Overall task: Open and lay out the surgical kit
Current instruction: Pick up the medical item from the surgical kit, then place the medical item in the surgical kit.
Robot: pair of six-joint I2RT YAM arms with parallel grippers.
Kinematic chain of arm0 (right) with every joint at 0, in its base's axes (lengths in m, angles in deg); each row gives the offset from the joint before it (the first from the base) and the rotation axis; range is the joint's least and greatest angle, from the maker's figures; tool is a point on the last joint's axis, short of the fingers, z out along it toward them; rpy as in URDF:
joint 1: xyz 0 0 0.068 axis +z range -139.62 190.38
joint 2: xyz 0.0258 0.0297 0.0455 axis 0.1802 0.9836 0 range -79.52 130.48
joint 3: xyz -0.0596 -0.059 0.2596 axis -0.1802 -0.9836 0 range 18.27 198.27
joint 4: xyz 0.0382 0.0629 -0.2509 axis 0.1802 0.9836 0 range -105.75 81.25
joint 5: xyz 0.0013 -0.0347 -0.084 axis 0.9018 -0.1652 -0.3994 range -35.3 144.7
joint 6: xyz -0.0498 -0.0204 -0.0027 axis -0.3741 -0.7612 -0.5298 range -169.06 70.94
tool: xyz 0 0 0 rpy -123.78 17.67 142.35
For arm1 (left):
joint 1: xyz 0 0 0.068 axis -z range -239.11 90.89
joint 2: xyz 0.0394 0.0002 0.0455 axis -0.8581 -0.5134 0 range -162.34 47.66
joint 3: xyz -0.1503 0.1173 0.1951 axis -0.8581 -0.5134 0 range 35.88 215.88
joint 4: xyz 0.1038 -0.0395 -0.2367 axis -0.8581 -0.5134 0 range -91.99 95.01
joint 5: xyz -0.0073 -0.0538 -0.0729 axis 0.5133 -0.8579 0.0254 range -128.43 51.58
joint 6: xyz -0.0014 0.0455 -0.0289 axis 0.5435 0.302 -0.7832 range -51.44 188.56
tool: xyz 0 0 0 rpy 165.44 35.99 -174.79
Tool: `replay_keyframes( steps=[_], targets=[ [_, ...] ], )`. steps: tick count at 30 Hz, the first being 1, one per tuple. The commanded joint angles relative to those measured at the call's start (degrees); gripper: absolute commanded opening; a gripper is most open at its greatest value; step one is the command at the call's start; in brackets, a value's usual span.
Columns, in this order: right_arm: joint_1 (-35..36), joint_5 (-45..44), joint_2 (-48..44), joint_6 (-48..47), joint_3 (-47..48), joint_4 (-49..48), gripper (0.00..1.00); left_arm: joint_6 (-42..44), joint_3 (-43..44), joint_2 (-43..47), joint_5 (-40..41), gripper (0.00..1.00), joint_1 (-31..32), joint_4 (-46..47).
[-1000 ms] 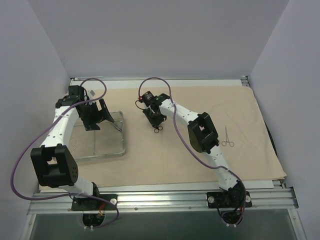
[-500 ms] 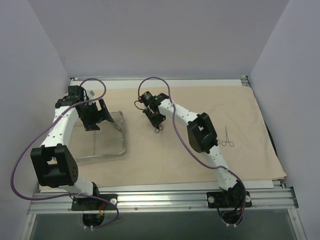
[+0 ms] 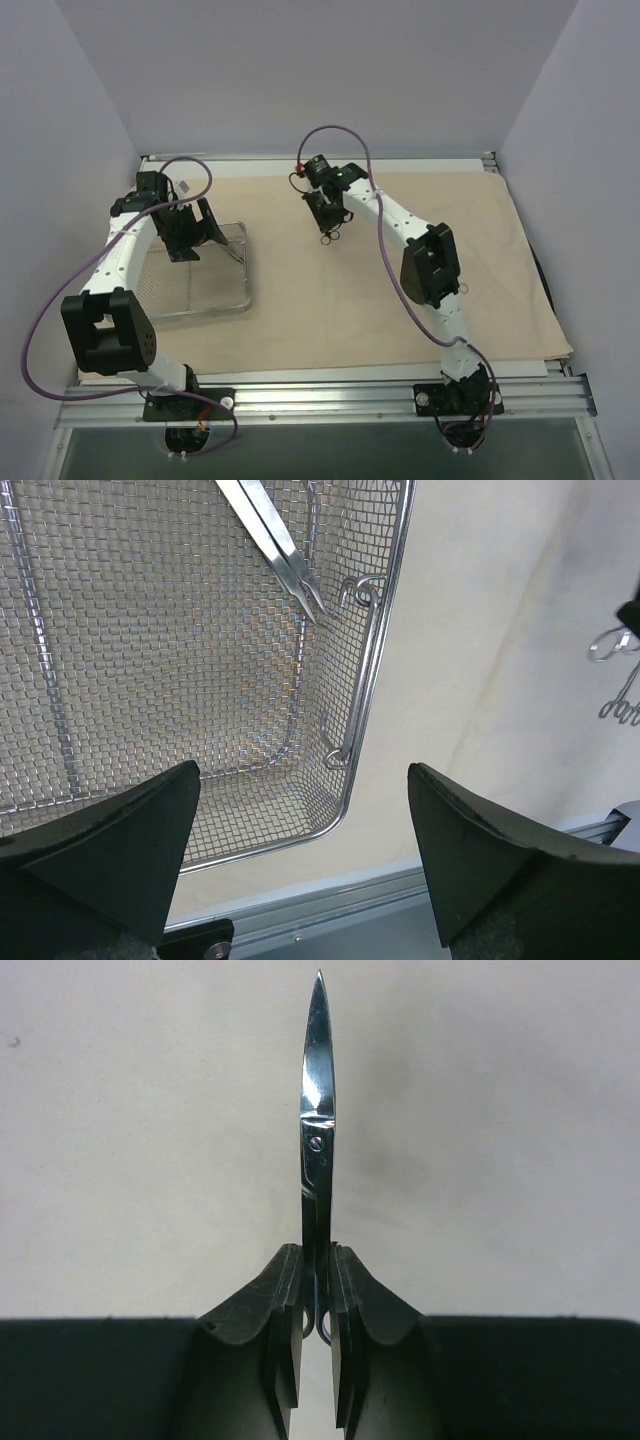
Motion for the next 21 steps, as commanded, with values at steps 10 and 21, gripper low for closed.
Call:
replay_keyframes(
  steps=[10,21],
  targets=[
    [-17.18,3.51,-22.96,-1.36,-23.07,-0.16,0.0,0.28,0.67,-0.7,-0.75,0.94,-0.41,3.22],
    [-23.78,0.87,-29.13,-1.54,-36.26,-1.22,0.0,-0.86,2.51,-3.77,-2.07,0.94,-0.41,5.51]
  ],
)
